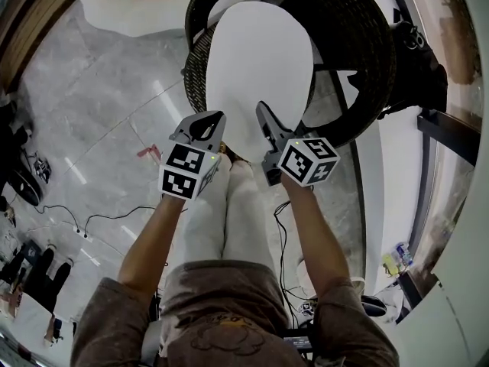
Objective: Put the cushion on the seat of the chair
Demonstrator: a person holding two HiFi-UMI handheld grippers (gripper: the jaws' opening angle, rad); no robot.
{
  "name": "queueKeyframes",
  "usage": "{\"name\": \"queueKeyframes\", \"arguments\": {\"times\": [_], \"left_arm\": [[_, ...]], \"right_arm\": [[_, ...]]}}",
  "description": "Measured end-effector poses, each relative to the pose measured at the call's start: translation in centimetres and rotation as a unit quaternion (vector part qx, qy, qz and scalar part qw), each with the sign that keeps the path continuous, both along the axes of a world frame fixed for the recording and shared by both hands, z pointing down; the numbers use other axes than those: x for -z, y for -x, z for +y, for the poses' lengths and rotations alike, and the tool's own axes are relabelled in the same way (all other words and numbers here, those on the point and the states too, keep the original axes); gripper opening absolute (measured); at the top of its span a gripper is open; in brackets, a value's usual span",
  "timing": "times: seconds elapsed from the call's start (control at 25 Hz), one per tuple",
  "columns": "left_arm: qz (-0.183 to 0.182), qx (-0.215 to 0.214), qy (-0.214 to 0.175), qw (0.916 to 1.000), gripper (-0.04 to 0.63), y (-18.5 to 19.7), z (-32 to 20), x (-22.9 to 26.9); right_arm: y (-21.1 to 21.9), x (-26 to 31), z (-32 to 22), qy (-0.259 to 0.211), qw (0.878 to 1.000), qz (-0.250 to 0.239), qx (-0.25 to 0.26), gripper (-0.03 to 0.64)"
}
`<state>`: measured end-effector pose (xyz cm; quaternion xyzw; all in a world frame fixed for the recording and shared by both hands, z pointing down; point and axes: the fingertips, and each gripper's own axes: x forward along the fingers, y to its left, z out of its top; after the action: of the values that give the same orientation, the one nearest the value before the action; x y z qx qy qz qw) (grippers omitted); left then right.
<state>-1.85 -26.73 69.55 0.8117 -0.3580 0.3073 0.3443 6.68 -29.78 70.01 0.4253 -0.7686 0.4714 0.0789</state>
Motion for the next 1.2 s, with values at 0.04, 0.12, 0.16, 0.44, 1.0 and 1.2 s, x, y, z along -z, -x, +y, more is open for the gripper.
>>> {"name": "queueKeyframes", "arguments": {"times": [0.04,0.12,0.16,0.44,1.0,1.2], "left_arm": [[0.0,0.0,0.002,1.0,0.005,-0.1,0.0,-0.3],[-0.001,-0.003,0.006,1.0,0.004,-0.3,0.0,-0.8],[-0.001,-0.004,0.007,1.0,0.005,-0.3,0.0,-1.0],[0.002,-0.006,0.02,0.9998,0.005,-0.3,-0.1,-2.3],[0.001,-0.02,0.026,0.9995,0.003,-1.3,0.0,-3.7],[0.001,-0.022,0.032,0.9993,0.004,-1.4,0.4,-4.2]], "right_arm": [[0.1,-0.5,-0.3,0.003,1.0,-0.008,0.001,0.072],[0.4,-1.2,-0.8,0.006,1.0,-0.021,0.003,0.072],[0.5,-1.5,-1.0,0.008,1.0,-0.023,0.005,0.072],[-0.3,-3.8,-2.6,0.021,1.0,-0.015,0.004,0.072],[-2.8,-8.8,-4.6,0.04,0.998,0.04,0.026,0.074],[-3.4,-10.7,-5.0,0.048,0.996,0.064,0.035,0.078]]}}
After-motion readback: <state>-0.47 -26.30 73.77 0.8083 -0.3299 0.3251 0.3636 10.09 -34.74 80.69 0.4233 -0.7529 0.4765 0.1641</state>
